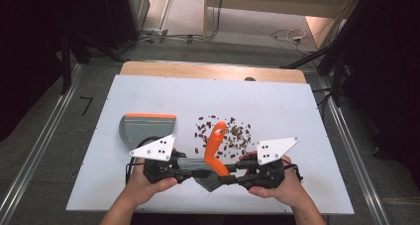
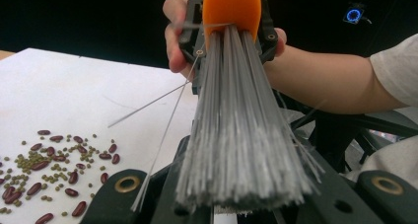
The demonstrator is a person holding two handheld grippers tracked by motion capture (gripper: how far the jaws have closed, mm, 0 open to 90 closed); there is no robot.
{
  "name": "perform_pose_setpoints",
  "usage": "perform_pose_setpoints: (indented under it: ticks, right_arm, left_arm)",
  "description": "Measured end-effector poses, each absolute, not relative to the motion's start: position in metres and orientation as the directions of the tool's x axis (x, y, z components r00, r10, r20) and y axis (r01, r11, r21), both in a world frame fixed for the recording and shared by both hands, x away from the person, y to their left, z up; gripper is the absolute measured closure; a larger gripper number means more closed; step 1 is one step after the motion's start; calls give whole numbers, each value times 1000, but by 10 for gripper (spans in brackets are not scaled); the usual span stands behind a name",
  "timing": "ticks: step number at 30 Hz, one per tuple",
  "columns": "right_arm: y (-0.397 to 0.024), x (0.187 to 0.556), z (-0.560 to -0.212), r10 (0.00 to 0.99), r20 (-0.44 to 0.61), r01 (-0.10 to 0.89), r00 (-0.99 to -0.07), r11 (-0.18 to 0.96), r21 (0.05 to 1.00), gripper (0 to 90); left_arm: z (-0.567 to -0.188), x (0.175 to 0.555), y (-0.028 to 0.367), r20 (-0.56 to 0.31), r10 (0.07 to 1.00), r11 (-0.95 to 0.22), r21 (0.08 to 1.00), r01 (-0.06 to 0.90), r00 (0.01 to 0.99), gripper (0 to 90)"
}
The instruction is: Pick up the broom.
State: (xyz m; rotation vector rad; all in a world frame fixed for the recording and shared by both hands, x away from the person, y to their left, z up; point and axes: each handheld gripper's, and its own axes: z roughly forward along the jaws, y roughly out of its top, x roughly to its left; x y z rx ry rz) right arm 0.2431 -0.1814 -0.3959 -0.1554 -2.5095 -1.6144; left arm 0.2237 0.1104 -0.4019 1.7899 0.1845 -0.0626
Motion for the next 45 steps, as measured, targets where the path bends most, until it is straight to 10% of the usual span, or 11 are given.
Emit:
perform_pose_setpoints:
  ticks: [9,15,19,45]
  right_arm:
    - [-180,238,-394,53,153,161,-987,408,899,691]
    - [-182,238,-391,128,147,184,-981,364,913,691]
    - [-185,240,-390,193,149,209,-970,349,913,691]
    - [-216,285,-393,639,122,445,-760,373,814,691]
  left_arm:
    - [-405,225,114,-157,135,-170,969,179,978,747]
    - [-404,226,122,-153,283,-125,973,194,947,289]
    - [-407,229,128,-159,358,-115,970,213,920,170]
    - [-435,211,161,-117,514,-167,958,232,850,0]
